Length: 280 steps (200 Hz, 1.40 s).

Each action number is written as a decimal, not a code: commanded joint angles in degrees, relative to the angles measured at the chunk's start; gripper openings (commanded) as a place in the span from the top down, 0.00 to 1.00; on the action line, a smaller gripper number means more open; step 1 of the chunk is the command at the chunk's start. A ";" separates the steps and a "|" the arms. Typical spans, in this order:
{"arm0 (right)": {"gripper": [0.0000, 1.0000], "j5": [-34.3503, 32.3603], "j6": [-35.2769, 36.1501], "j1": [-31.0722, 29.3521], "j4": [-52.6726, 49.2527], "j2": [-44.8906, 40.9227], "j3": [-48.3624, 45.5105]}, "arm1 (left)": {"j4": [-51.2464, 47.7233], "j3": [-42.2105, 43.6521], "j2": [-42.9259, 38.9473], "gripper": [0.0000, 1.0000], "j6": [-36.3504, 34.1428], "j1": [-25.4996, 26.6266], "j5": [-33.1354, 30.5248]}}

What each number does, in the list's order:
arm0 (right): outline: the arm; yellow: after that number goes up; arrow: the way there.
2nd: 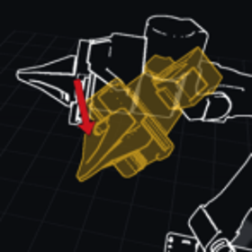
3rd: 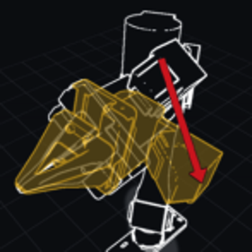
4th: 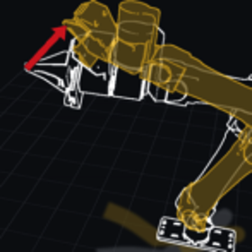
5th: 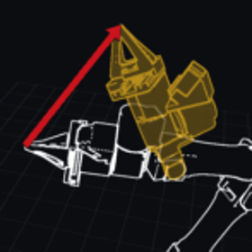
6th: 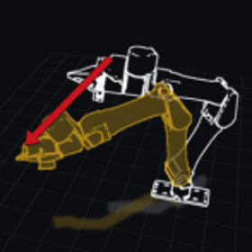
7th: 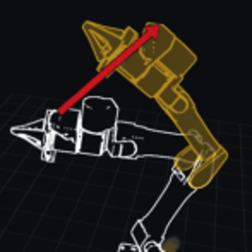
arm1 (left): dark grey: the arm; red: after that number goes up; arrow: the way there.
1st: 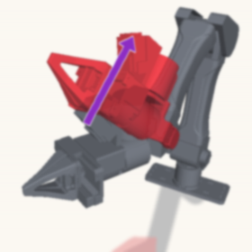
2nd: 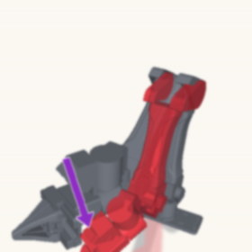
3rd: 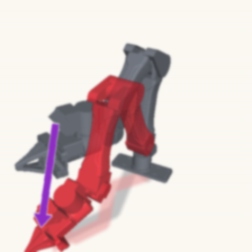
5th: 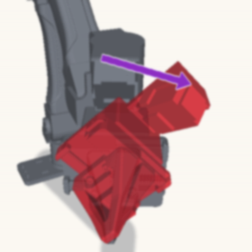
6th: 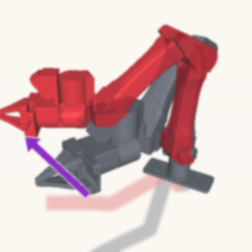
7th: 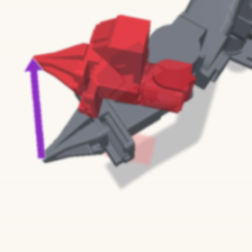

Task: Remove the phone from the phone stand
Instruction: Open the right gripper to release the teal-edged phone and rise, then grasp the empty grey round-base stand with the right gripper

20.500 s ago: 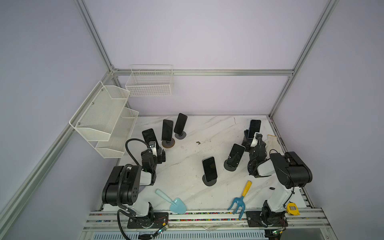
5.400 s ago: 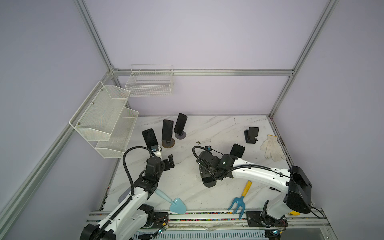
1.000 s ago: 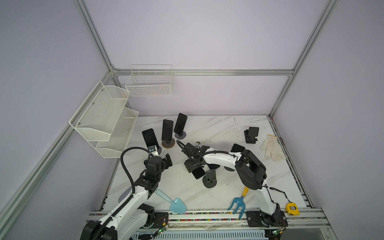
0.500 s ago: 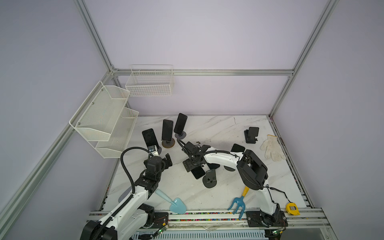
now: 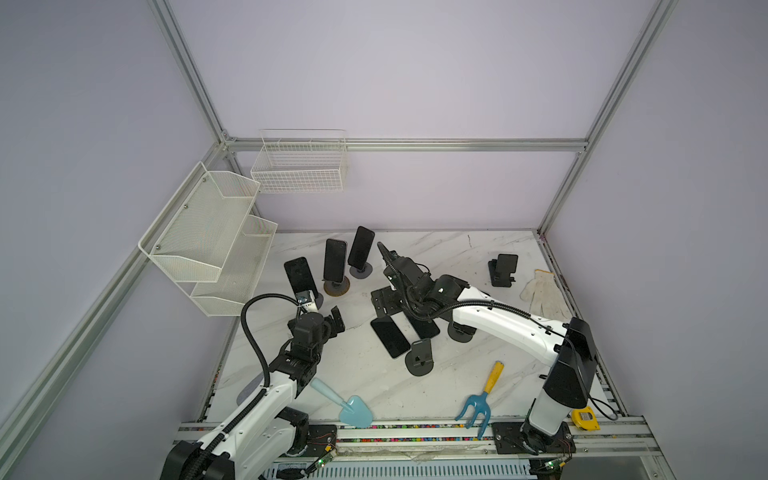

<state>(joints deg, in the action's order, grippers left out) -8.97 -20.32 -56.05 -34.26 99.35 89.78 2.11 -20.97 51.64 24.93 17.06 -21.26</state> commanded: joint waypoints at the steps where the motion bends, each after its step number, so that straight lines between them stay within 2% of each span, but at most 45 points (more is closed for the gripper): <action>1: 0.03 -2.16 -2.03 -1.32 -10.66 -0.61 -2.85 | 2.39 1.12 -0.19 0.00 0.18 -0.01 0.06; 37: 0.03 0.41 -5.64 -2.26 -9.01 -5.27 -11.06 | 2.38 1.11 -0.13 0.01 0.12 -0.05 -0.10; 116: 0.03 -0.96 -12.05 -5.19 -8.47 -7.07 -20.30 | 2.04 1.04 -0.45 0.00 0.16 -0.01 -0.01; 171: 0.15 0.36 -17.50 -5.60 0.38 -8.82 -26.47 | 1.62 1.06 -0.81 0.00 0.28 0.00 0.11; 205: 0.18 -1.97 -19.04 -5.97 -1.17 -8.42 -27.07 | 1.47 1.11 -1.15 0.00 0.30 -0.01 0.16; 242: 0.29 -3.88 -21.35 -6.26 -2.18 -9.78 -27.44 | 1.41 0.98 -1.10 0.01 0.38 -0.01 0.43; 280: 0.34 -4.69 -22.04 -6.29 -3.72 -10.06 -27.13 | 1.25 1.00 -1.42 0.00 0.47 -0.01 0.51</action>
<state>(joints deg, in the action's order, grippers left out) -11.62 -40.29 -61.95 -35.75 90.70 62.74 2.02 -20.97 51.31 24.93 17.06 -21.21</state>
